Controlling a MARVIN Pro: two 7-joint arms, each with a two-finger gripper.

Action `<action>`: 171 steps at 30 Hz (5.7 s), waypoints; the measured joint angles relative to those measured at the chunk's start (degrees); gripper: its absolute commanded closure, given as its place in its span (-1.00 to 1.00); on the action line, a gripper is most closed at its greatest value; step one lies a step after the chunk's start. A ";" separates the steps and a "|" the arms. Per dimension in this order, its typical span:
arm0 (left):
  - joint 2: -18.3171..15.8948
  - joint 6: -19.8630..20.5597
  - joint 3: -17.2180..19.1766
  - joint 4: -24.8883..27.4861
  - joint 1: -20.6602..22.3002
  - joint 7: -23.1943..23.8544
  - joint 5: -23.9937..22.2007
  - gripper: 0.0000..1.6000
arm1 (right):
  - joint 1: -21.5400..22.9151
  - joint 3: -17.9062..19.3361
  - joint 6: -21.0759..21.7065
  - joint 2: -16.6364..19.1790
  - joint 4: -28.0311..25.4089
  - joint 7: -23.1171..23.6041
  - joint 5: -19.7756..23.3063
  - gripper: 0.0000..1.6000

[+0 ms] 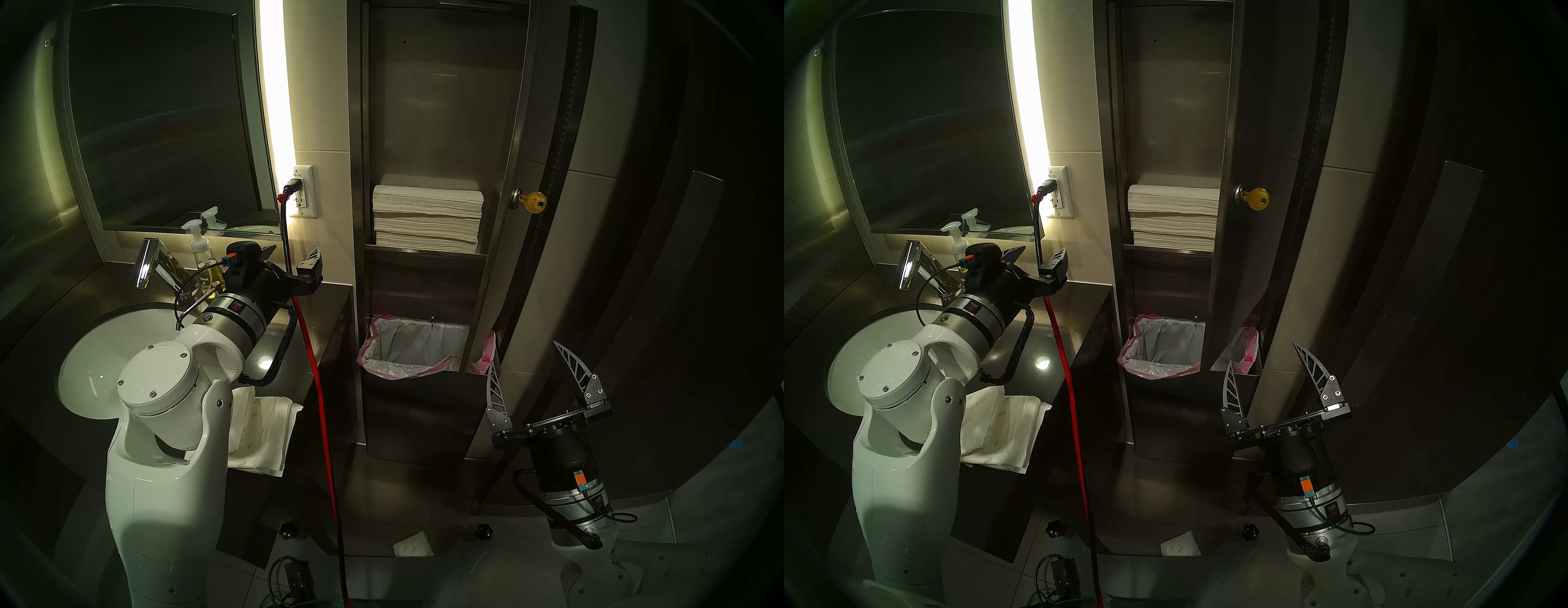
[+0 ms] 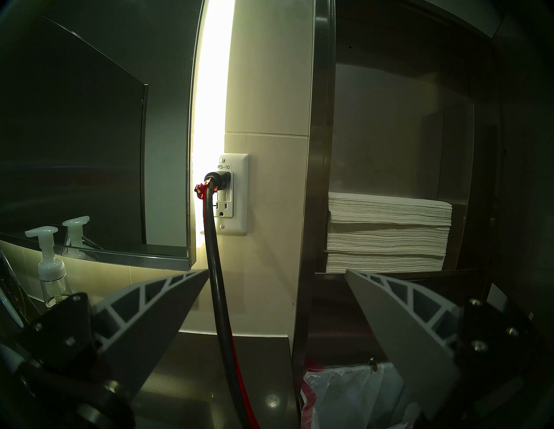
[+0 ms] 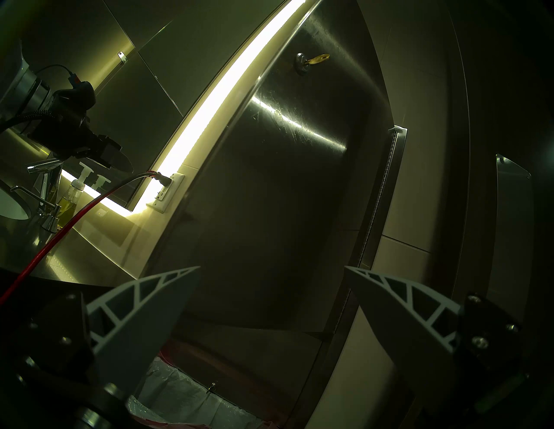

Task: Twist key and close towel dispenser

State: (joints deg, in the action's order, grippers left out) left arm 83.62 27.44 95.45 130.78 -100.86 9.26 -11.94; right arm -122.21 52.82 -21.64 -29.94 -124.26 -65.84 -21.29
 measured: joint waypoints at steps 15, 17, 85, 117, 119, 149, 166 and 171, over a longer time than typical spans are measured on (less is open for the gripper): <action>0.00 0.00 0.01 -0.03 -0.03 0.02 0.00 -1.00 | 3.04 2.62 -2.86 1.20 0.53 1.90 0.04 -0.87; 0.00 0.00 0.01 -0.04 -0.04 0.02 0.00 -1.00 | 4.35 2.99 -3.77 1.01 0.78 3.38 0.69 -0.08; 0.01 0.00 0.04 -0.09 -0.07 0.09 0.00 -1.00 | 40.66 -3.15 6.38 -14.68 7.48 48.62 53.92 1.00; 0.02 0.00 0.06 -0.10 -0.08 0.14 0.02 -1.00 | 56.85 -5.74 12.04 -30.31 24.83 53.70 52.36 1.00; 0.02 0.00 0.06 -0.10 -0.08 0.14 0.02 -1.00 | 57.97 -6.49 12.22 -31.41 26.29 54.01 51.61 1.00; 0.03 0.00 0.08 -0.11 -0.09 0.15 0.00 -1.00 | 71.43 -6.42 11.18 -43.81 52.15 55.86 43.07 1.00; 0.03 0.00 0.09 -0.14 -0.10 0.17 0.01 -1.00 | 72.28 -7.53 -1.04 -45.39 49.69 57.17 37.38 -1.00; 0.03 0.00 0.09 -0.15 -0.10 0.19 0.01 -1.00 | 69.52 -8.74 -5.69 -44.00 45.45 56.76 35.88 -1.00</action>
State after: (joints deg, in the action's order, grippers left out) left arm 83.65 27.44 95.54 130.63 -100.96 9.44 -11.93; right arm -52.69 44.09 -27.32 -73.94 -78.80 -9.08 14.59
